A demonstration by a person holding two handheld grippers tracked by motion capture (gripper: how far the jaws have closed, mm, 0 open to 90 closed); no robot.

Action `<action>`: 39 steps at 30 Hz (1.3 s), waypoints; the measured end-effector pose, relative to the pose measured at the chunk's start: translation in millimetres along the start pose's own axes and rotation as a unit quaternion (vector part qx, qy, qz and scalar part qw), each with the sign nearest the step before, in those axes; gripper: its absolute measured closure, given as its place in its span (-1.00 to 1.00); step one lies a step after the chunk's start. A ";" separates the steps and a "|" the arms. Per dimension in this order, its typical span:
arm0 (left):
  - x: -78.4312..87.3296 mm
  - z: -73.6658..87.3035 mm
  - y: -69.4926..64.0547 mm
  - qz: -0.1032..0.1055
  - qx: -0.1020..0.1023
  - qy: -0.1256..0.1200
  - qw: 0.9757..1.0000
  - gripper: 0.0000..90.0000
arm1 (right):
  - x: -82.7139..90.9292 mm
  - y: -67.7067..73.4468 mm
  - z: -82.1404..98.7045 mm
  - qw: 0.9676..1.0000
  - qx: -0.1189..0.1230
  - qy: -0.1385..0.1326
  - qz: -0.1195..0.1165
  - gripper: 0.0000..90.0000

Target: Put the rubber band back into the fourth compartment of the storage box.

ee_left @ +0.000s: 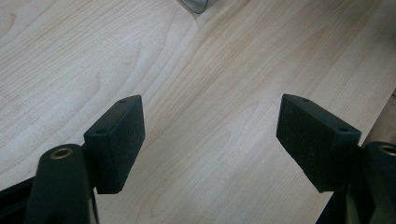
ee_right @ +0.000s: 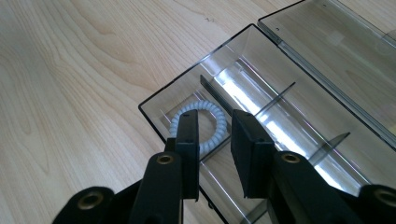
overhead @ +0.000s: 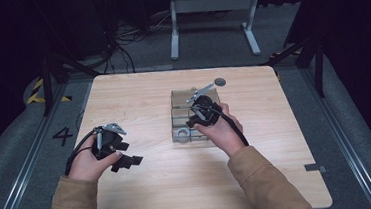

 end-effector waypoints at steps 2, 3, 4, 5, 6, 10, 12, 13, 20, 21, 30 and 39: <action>0.1 -0.6 -0.1 0.001 0.002 -0.002 1.000 -0.45 | 3.8 -0.6 1.5 1.000 -0.001 -0.001 -0.001 0.62; 0.1 -0.6 -0.1 0.001 0.002 -0.002 1.000 -0.45 | 6.6 -1.1 2.5 1.000 0.000 -0.001 -0.001 0.62; -0.1 -0.4 0.3 0.001 0.001 -0.001 1.000 -0.45 | 9.4 -1.2 3.4 1.000 -0.001 -0.002 -0.001 0.62; -0.3 0.0 0.8 0.001 0.000 0.001 1.000 -0.45 | 12.8 -2.2 4.3 1.000 0.000 -0.004 0.001 0.61; -0.4 0.3 1.0 0.001 0.000 0.002 1.000 -0.45 | 16.0 -2.8 4.9 1.000 0.000 -0.006 0.002 0.61; -0.9 0.1 1.6 0.000 0.002 0.001 1.000 -0.45 | 28.2 -6.9 7.9 1.000 -0.001 -0.012 0.007 0.60; -1.2 -0.3 1.2 0.001 0.004 0.000 1.000 -0.45 | 36.2 -9.7 10.2 1.000 -0.001 -0.015 0.010 0.60; -1.4 -0.6 1.2 0.001 0.004 0.000 1.000 -0.45 | 39.8 -10.9 11.2 1.000 -0.001 -0.017 0.011 0.60; -2.5 -1.2 2.1 0.001 0.002 0.002 1.000 -0.45 | 59.9 -20.0 19.2 0.999 -0.008 -0.022 0.023 0.59; -2.6 -1.6 1.7 0.001 0.002 0.001 1.000 -0.45 | 66.2 -23.5 22.1 0.999 -0.012 -0.024 0.027 0.58; -1.4 -1.2 3.9 0.001 0.004 0.000 1.000 -0.45 | 90.1 -40.4 34.3 0.998 -0.024 -0.034 0.050 0.51; -1.9 -0.9 4.2 0.001 0.004 0.001 1.000 -0.45 | 109.4 -56.8 49.8 0.996 -0.046 -0.041 0.067 0.48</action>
Point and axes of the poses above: each handheld gripper's, and its own axes: x roughly backward along the jaws, z roughly out of its underside, y roughly to its left, the point moved 10 cm from there along -x, roughly forward along the jaws, and after that the axes turned 15 degrees about -y, right-handed, at the moved point
